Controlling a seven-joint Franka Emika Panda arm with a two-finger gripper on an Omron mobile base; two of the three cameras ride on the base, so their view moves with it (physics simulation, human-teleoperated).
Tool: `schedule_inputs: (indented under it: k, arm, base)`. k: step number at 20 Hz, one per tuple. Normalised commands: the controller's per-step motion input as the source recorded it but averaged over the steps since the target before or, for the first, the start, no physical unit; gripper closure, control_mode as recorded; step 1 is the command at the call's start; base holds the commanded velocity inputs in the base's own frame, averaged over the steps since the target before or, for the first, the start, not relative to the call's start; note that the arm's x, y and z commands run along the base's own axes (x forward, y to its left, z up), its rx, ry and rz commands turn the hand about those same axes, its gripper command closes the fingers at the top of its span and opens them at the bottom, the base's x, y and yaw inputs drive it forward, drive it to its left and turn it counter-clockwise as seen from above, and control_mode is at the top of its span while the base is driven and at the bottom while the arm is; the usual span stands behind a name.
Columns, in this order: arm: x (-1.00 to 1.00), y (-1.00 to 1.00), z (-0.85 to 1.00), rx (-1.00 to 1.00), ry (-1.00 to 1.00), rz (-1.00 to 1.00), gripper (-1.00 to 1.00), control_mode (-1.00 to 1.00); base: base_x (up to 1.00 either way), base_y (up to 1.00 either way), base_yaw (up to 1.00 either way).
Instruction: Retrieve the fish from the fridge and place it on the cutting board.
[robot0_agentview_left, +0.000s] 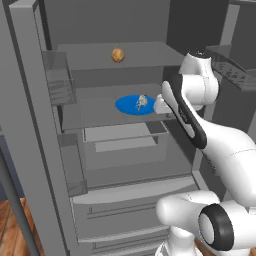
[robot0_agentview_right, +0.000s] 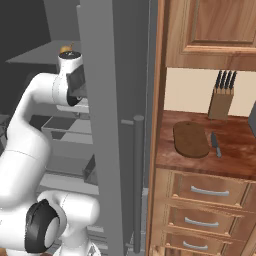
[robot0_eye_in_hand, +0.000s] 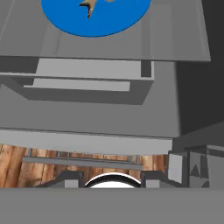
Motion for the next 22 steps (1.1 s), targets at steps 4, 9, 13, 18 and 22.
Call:
schedule_inputs:
  k: [4,9,13,18,22]
  arm:
    - [-0.03,0.19,-0.03,0.00,0.00,0.00,-1.00,-1.00]
    - [0.00,0.55,-0.01,0.00,-0.05,-0.14,-1.00,-1.00]
    - [0.14,0.30,0.00,0.00,-0.20,-0.19,-1.00,-1.00]
    - [0.08,0.01,0.00,-0.05,-0.18,-0.17,-1.00,-1.00]
    - [0.12,0.00,0.00,-0.05,-0.17,-0.02,-1.00,-1.00]
  base:
    - [0.00,0.00,0.00]
    - [0.00,0.00,0.00]
    - [0.00,0.00,0.00]
    - [0.00,0.00,0.00]
    - [0.00,0.00,0.00]
